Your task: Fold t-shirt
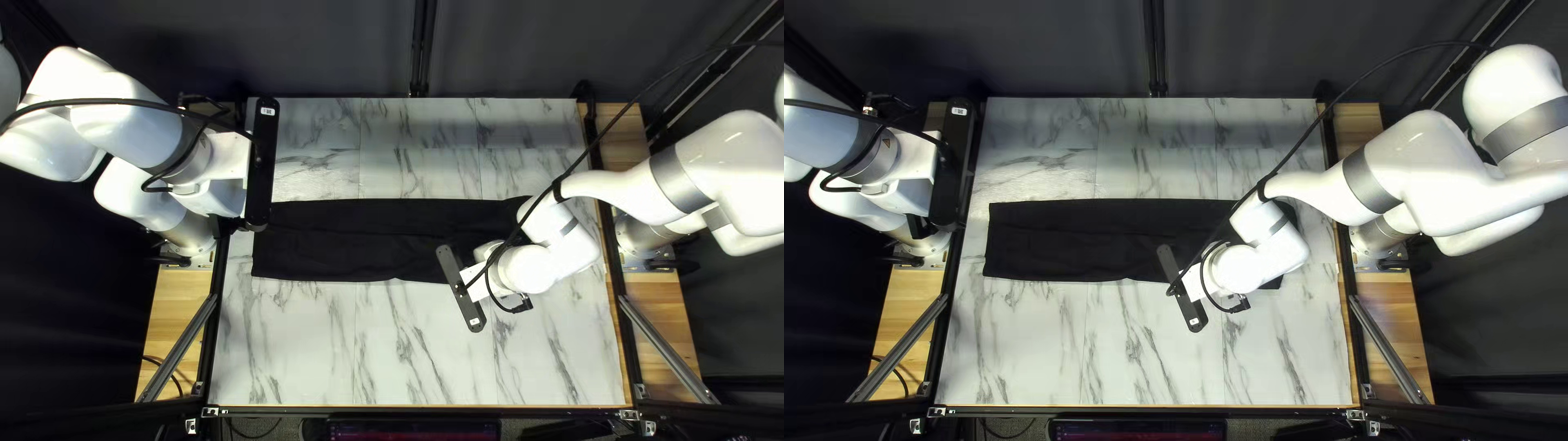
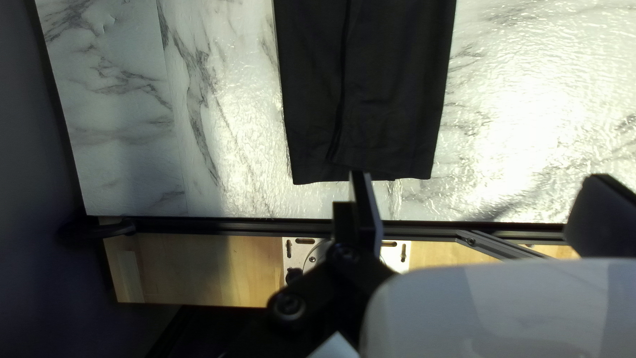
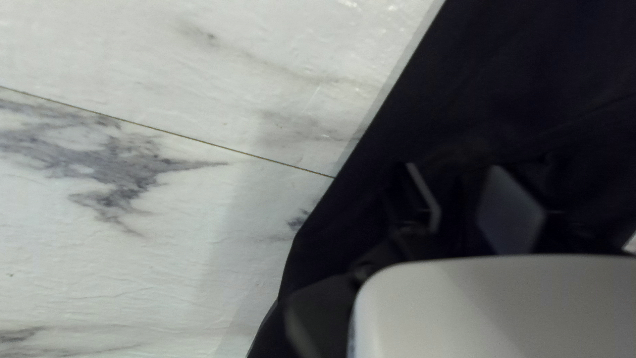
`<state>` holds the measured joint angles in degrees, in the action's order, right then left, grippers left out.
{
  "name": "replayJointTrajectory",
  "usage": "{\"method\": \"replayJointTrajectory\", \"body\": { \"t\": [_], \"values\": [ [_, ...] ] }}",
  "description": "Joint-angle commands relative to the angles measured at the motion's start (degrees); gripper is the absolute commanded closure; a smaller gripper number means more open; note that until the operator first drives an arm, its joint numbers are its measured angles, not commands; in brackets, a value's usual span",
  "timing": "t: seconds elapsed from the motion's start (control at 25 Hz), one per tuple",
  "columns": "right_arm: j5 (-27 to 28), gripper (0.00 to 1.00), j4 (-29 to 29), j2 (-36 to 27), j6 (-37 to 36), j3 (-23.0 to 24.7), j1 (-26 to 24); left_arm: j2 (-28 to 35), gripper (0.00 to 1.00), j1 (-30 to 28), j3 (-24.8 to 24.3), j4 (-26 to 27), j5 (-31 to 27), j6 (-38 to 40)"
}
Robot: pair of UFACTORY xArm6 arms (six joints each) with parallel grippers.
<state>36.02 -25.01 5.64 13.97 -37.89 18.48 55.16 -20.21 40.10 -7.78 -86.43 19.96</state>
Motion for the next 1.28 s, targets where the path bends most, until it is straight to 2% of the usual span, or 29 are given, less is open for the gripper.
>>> {"method": "replayJointTrajectory", "body": {
  "t": [0.04, 0.08, 0.16, 0.2, 0.6, 0.72, 0.92, 1.12, 1.24, 1.28],
  "values": [
    [0.2, 0.45, 0.1, 0.2, -0.4, -0.3, -0.4, 0.0, 0.0, 0.0, 0.0, 0.0, 0.0, 0.0],
    [0.3, 0.43, 0.1, 0.3, -0.5, -0.4, -0.5, 0.0, 0.0, 0.0, 0.0, 0.0, 0.0, 0.0],
    [0.4, 0.3, 0.1, 0.5, -0.7, -0.6, -0.6, 0.0, 0.0, 0.0, 0.0, 0.0, 0.0, 0.0],
    [0.4, 0.28, 0.2, 0.6, -0.8, -0.8, -0.7, 0.0, 0.0, 0.0, 0.0, 0.0, 0.0, 0.0],
    [0.7, 0.21, 0.2, 0.2, -0.3, -0.5, -0.4, 0.0, 0.0, 0.0, 0.0, 0.0, 0.0, 0.0],
    [0.6, 0.23, 0.3, 0.1, -0.3, -0.4, -0.5, 0.0, 0.0, 0.0, 0.0, 0.0, 0.0, 0.0],
    [0.5, 0.37, 0.6, -0.3, -0.6, -0.1, -0.8, 0.0, 0.0, 0.0, 0.0, 0.0, 0.0, 0.0],
    [0.8, 0.47, 0.6, 0.2, -0.2, -0.9, -0.2, 0.0, 0.0, 0.0, 0.0, 0.0, 0.0, 0.0],
    [0.2, 0.54, 0.3, 0.9, -0.2, -1.0, -0.4, 0.0, 0.0, 0.0, 0.0, 0.0, 0.0, 0.0],
    [-0.5, 0.63, 0.1, 1.1, -0.3, -0.6, -1.0, 0.0, 0.0, 0.0, 0.0, 0.0, 0.0, 0.0]
  ]
}}
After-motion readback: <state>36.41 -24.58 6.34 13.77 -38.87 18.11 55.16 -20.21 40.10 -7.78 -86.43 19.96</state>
